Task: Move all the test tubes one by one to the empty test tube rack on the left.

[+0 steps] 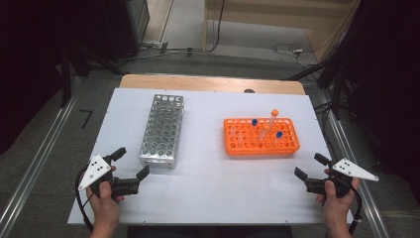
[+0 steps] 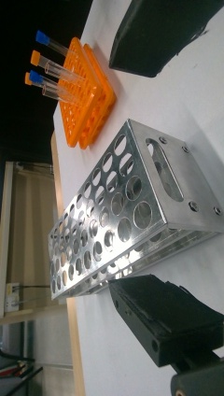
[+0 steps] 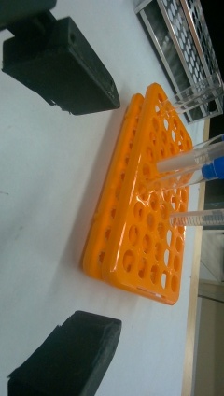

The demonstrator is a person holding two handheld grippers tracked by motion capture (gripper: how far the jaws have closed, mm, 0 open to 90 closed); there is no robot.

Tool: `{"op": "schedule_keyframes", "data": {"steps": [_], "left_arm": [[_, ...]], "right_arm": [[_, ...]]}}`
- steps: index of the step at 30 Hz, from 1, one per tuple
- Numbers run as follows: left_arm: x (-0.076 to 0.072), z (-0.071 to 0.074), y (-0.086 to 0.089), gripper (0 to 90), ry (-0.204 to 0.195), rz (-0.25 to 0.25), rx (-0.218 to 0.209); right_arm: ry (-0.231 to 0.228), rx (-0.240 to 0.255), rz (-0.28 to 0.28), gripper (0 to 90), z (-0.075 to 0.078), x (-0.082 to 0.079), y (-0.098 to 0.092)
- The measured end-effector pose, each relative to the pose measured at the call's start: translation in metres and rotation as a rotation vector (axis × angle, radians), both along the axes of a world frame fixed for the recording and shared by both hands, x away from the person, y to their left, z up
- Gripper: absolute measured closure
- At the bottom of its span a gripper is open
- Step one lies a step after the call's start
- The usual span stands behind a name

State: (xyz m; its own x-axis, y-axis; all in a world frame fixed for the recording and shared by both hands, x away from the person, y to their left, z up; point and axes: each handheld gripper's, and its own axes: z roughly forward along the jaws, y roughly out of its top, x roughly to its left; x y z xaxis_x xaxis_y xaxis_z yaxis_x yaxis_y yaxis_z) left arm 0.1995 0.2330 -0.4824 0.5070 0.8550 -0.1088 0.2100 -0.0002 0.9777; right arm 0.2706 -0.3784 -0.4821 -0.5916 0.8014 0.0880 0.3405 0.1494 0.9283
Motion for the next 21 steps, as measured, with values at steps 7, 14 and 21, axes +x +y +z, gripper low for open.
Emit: {"op": "schedule_keyframes", "data": {"steps": [7,14,21], "left_arm": [[0.001,-0.001,-0.001,0.0,0.006,-0.001,-0.001],[0.001,0.000,-0.006,0.0,0.018,-0.015,0.011],[0.000,0.002,-0.009,0.0,0.019,-0.028,0.010]], "right_arm": [[0.002,0.000,0.009,0.0,0.003,0.002,0.002],[0.000,-0.006,0.000,0.0,0.012,0.005,0.008],[0.013,-0.001,0.005,1.6,0.025,0.008,0.018]]}}
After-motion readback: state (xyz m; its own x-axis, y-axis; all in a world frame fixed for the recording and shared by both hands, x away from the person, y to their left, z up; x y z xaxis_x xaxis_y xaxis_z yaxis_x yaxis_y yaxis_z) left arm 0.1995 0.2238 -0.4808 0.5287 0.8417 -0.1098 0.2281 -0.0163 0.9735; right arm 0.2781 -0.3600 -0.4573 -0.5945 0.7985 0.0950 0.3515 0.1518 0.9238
